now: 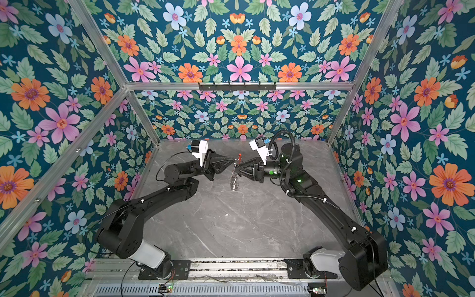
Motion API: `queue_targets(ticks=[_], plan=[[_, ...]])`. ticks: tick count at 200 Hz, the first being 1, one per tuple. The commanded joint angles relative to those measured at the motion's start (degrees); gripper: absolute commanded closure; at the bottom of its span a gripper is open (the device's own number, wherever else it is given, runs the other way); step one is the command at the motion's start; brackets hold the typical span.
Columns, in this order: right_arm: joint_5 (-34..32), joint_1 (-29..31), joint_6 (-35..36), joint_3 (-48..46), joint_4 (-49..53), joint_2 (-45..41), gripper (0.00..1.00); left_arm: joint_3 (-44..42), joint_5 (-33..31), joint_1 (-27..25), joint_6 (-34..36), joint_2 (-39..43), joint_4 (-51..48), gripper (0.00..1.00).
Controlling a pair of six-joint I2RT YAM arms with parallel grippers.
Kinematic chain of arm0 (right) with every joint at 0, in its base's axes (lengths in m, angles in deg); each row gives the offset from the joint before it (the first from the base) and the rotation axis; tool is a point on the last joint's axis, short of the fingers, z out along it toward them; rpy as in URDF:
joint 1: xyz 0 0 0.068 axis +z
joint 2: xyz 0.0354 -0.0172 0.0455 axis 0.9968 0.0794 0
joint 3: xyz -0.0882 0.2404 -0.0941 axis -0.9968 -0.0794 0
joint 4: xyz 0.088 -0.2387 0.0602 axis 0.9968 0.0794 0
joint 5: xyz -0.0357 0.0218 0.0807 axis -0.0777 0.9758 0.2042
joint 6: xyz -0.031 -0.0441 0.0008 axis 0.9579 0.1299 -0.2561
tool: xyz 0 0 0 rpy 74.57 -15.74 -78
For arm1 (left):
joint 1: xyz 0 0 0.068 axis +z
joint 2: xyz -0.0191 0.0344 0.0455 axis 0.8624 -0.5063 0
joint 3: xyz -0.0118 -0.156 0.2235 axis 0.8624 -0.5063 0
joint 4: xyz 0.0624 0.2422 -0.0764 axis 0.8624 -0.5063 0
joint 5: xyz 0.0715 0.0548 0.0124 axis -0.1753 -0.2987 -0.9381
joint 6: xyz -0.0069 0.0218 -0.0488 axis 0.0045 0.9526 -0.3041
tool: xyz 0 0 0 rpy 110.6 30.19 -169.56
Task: Put the keys on the keyring
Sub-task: 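Lower the keyring onto the table and open both grippers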
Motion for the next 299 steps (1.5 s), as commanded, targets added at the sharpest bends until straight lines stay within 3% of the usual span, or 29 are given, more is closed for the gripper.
queue_targets(ticks=[1, 18, 38, 62, 84, 102, 114, 140, 162, 181, 209, 224, 251, 263, 287, 299], plan=[[0.08, 0.09, 0.13, 0.00, -1.71, -0.08, 0.71, 0.35, -0.20, -0.02, -0.88, 0.11, 2.84, 1.00], [-1.18, 0.09, 1.70, -0.07, 0.54, -0.83, 0.70, 0.01, -0.09, -0.02, -0.78, 0.20, 2.86, 1.00], [-6.32, -0.13, 5.40, -0.46, 5.95, -2.30, 0.56, -1.48, 0.09, -0.02, 0.68, 0.27, 1.66, 1.00], [-20.97, -0.27, 10.22, -3.48, 11.84, -6.38, 0.47, -5.57, 0.26, 0.02, 7.45, 1.71, -5.57, 1.00], [-34.96, -0.26, 13.30, -9.39, 12.49, -11.73, 0.46, -11.44, -0.78, 0.48, 14.88, 4.99, -12.67, 0.98], [-42.36, -0.42, 13.91, -14.57, 10.84, -15.52, 0.45, -15.67, -1.13, 1.57, 21.20, 8.65, -20.57, 0.97], [-45.27, -0.53, 13.74, -17.42, 9.86, -17.26, 0.45, -17.45, -1.55, 2.24, 28.35, 12.18, -31.42, 0.99], [-48.02, -0.55, 12.94, -20.95, 8.85, -18.63, 0.45, -14.04, -8.86, 2.44, 53.82, 20.10, -73.26, 1.00], [-49.59, -0.53, 11.86, -22.59, 8.45, -18.08, 0.45, -10.52, -18.05, 2.36, 62.96, 22.04, -91.35, 1.00], [-50.79, -0.54, 10.51, -23.47, 7.82, -16.84, 0.45, -8.44, -23.22, 2.23, 62.71, 19.37, -93.81, 1.00], [-53.02, -0.63, 8.30, -23.71, 8.64, -15.26, 0.42, -5.17, -29.20, -1.56, 60.14, 10.56, -88.42, 1.00], [-55.80, -0.62, 7.26, -23.58, 10.10, -14.94, 0.35, -2.56, -31.91, -4.47, 59.31, 3.65, -85.12, 1.00], [-62.45, -1.88, 5.05, -23.50, 13.71, -15.13, 0.10, 4.96, -34.48, -6.88, 54.37, -8.05, -82.14, 0.98], [-65.35, -3.44, 3.35, -23.78, 15.28, -15.16, 0.09, 8.32, -35.45, -7.21, 51.76, -11.81, -81.87, 0.98], [-65.05, -6.87, 0.99, -25.49, 14.83, -15.37, 0.09, 11.63, -37.87, -7.49, 48.02, -15.86, -79.34, 0.95], [-66.53, -7.10, 0.33, -26.49, 14.29, -15.55, 0.09, 12.27, -38.51, -7.55, 46.97, -16.89, -77.81, 0.90]])
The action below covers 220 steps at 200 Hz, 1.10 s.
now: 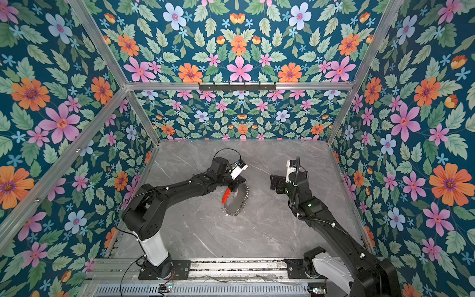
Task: Put the keys on the keyring
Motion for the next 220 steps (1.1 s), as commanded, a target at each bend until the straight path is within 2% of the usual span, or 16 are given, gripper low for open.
queue_targets(ticks=[1, 11, 19, 23, 27, 30, 34, 58, 77, 106, 115, 134, 160, 183, 212, 220], plan=[[-3.76, -0.81, -3.20, -1.33, 0.16, -0.39, 0.09, 1.51, -3.09, -0.22, -4.51, -1.72, 4.99, 0.90], [-5.38, -0.92, -3.61, -2.16, -0.26, -0.54, 0.08, 1.62, -3.82, -0.22, -6.06, -1.85, 6.47, 0.86], [-7.02, -0.92, -4.23, -2.68, -0.25, -0.36, 0.07, 1.27, -4.28, -0.22, -6.90, -1.47, 7.47, 0.74], [-7.85, -0.97, -4.47, -2.81, -0.10, -0.20, 0.05, 1.09, -4.59, -0.17, -7.14, -1.13, 7.83, 0.57], [-8.75, -0.96, -4.77, -2.90, 0.06, -0.05, 0.04, 0.93, -5.02, -0.20, -7.23, -0.66, 7.99, 0.35], [-9.60, -1.03, -4.97, -2.94, 0.39, 0.02, 0.03, 0.75, -5.43, -0.21, -7.24, -0.21, 8.00, 0.08], [-10.66, -1.09, -5.43, -2.87, 0.85, 0.24, 0.02, 0.43, -6.16, -0.22, -7.24, 0.42, 7.94, 0.01], [-14.00, -2.38, -2.75, -1.25, 3.01, 1.68, 0.01, -4.60, -14.15, 0.45, -6.19, 8.51, 8.44, 0.00], [-24.81, -3.06, -1.95, 0.20, 5.73, 4.13, 0.01, -12.93, -24.85, 2.11, -4.28, 17.78, 10.92, 0.00], [-33.21, -3.36, 10.04, -7.30, -11.51, 7.59, 0.01, -27.44, -36.48, 9.08, -1.62, 30.88, 15.14, 0.00], [-30.68, -3.73, 10.51, -6.27, -8.04, 7.63, 0.01, -32.48, -39.63, 11.35, -1.30, 34.32, 18.11, 0.00], [-28.62, -3.77, 17.80, -10.42, -17.02, 8.74, 0.01, -41.05, -42.66, 14.61, 0.47, 40.36, 24.22, 0.00], [-28.06, -4.91, 25.71, -20.96, -40.21, 10.88, 0.01, -47.42, -40.94, 18.14, 1.48, 42.24, 28.92, 0.00], [-14.66, -10.62, 27.56, -30.23, -63.68, 13.66, 0.01, -50.82, -41.90, 20.88, -0.32, 38.92, 34.71, 0.00], [-10.11, -13.74, 24.16, -26.52, -62.33, 19.40, 0.01, -55.88, -38.54, 26.19, -4.90, 32.88, 49.20, 0.00], [-9.71, -13.74, 24.45, -25.07, -61.62, 21.74, 0.01, -54.97, -38.38, 26.55, -5.40, 32.29, 48.06, 0.00]])
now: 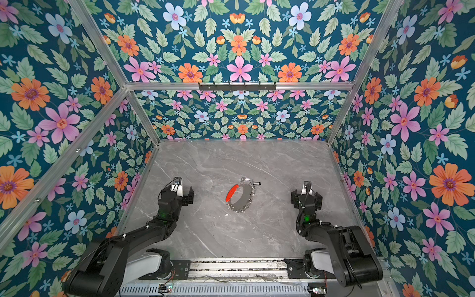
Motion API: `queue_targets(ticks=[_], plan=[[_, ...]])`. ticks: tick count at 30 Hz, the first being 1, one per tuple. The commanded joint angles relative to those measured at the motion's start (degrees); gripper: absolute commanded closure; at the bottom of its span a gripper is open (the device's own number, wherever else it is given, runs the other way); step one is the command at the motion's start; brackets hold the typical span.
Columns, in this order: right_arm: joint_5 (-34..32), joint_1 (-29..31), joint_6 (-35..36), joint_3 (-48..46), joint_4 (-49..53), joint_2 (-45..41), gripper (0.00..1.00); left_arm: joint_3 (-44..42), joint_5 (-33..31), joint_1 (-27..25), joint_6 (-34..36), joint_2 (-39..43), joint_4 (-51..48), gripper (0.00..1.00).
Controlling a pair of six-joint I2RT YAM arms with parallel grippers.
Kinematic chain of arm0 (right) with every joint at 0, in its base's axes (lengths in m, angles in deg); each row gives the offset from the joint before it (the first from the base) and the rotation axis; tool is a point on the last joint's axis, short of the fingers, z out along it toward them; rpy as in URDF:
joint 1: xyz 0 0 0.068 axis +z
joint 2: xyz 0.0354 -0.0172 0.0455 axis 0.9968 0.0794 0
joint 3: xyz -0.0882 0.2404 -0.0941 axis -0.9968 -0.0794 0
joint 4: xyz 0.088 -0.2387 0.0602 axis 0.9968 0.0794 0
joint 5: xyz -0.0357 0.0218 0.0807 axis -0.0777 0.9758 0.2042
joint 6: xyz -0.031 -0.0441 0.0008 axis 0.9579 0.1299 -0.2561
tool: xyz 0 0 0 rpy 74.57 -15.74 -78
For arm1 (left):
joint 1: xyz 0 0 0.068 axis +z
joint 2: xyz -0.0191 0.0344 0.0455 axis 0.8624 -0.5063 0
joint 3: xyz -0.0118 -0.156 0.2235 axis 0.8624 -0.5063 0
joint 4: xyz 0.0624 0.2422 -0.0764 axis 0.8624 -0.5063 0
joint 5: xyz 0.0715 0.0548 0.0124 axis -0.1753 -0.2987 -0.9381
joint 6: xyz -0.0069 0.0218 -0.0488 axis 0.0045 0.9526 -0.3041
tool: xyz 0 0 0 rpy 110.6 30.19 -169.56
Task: Put the keys on the keyring
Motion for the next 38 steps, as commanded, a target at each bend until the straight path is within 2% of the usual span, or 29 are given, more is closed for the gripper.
queue_targets(ticks=[1, 2, 5, 7, 10, 11, 12, 14, 16, 20, 38], plan=[[6.20, -0.45, 1.24, 3.42, -9.80, 4.62, 0.01, -0.10, 1.79, 1.84, -3.41, -2.39, 10.82, 0.00], [6.44, -0.53, 2.42, 3.59, -12.31, 6.37, 0.01, 0.16, 2.89, 2.41, -3.32, -3.36, 11.69, 0.00], [9.96, -2.13, 0.15, 4.93, -4.62, 3.96, 0.01, 0.59, 3.37, 3.91, -3.67, -6.88, 17.15, 0.00], [11.13, -3.89, -1.01, 4.99, -7.27, 6.07, 0.01, 0.90, 5.12, 5.55, -3.93, -9.43, 21.05, 0.00], [6.61, -5.16, -3.27, 5.13, -11.98, 9.92, 0.01, 2.51, 7.11, 7.71, -3.47, -13.58, 23.34, 0.00], [6.06, -5.18, -5.04, 6.22, -5.54, 8.07, 0.01, 2.21, 7.10, 8.49, -4.03, -16.02, 26.55, 0.00], [6.30, -5.27, -5.43, 6.72, -3.46, 7.79, 0.01, 1.71, 5.88, 8.95, -5.06, -18.49, 29.66, 0.00], [5.78, -5.18, -3.84, 5.72, -10.04, 9.59, 0.01, 0.86, 4.08, 9.62, -5.50, -23.31, 37.72, 0.00], [6.19, -5.14, -4.45, 6.09, -5.67, 8.10, 0.01, 1.44, 5.07, 9.79, -6.37, -21.36, 32.26, 0.00], [6.49, -5.13, -4.27, 6.07, -7.98, 8.90, 0.01, 5.07, 6.40, 9.81, -5.60, -21.94, 26.60, 0.00], [7.37, -5.49, -4.08, 6.02, -7.52, 9.00, 0.01, 4.75, 6.18, 9.73, -5.52, -22.05, 27.40, 0.00]])
